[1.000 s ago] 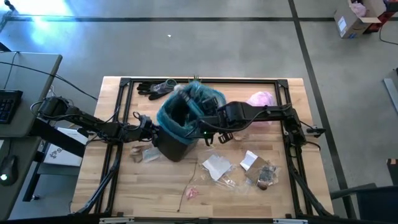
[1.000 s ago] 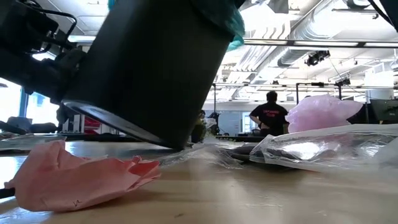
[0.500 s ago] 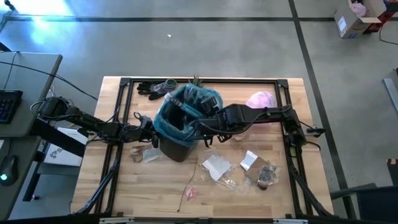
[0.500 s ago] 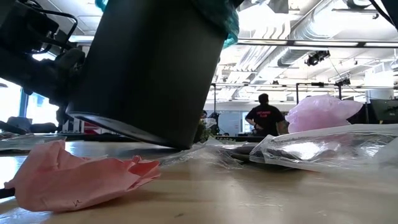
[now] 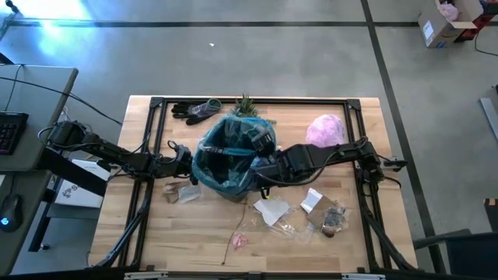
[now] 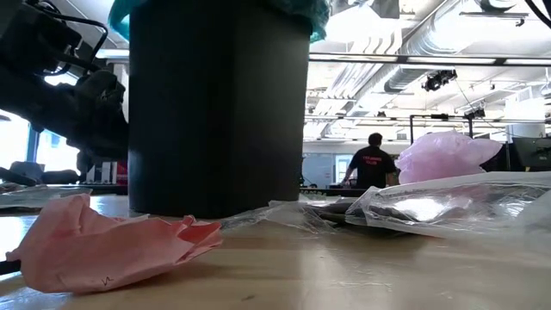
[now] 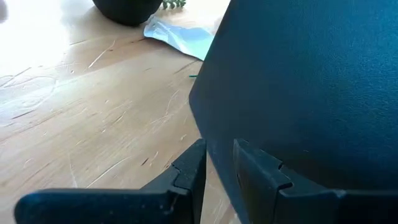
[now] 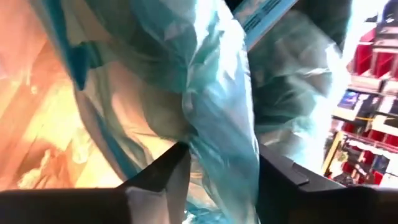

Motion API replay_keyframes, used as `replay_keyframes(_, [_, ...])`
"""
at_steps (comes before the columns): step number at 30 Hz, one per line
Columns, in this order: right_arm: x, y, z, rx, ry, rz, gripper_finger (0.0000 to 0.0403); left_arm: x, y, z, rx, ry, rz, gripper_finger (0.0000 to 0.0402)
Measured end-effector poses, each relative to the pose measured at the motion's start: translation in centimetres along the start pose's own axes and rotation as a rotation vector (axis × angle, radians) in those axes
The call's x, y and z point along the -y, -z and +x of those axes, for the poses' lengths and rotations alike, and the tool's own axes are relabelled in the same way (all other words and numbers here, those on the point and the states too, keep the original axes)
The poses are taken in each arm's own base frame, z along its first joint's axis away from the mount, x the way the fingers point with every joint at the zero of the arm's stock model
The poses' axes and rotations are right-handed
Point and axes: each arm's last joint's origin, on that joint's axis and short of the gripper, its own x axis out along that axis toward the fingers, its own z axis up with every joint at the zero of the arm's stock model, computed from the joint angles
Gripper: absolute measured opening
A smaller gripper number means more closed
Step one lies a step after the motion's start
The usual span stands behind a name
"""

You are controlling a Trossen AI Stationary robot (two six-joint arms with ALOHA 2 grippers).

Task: Place trash/remove bag and relplace
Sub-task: Move the trash bin into the center

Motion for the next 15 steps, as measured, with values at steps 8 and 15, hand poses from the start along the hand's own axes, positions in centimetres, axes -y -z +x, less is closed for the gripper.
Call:
replay_keyframes(8, [0.7,-0.5,-2.9,0.141,0.139,0.073,0.0166,0.0,0.0,0.0,0.000,0.001,-0.017,0.0067])
replay_keyframes(15, [2.1,0.7,-5.4,0.190,0.274,0.212,0.0167,0.5,-0.5,0.0,0.049,0.046,0.006,0.0067])
